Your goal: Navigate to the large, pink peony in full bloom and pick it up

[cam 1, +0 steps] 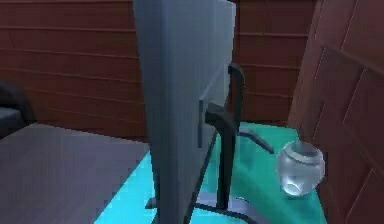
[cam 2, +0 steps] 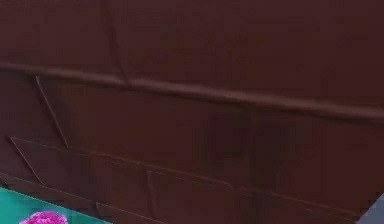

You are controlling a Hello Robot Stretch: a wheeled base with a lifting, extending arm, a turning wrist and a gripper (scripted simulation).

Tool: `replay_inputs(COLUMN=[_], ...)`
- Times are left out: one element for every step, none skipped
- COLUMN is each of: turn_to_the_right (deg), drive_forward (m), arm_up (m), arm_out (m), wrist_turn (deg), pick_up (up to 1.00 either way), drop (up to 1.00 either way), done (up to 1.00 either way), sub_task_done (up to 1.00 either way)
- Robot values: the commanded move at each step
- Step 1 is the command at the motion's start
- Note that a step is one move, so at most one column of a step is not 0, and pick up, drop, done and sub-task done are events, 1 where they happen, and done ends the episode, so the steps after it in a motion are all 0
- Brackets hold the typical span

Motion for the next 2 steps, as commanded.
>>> replay_inputs(turn_to_the_right=[-42.0,0.0], drive_forward=[0.0,0.0], arm_up=[0.0,0.5], arm_out=[0.0,0.0], wrist_turn=[0.0,0.0], pick_up=[0.0,0.0], drop=[0.0,0.0], done=[0.0,0.0], sub_task_done=[0.0,0.0])
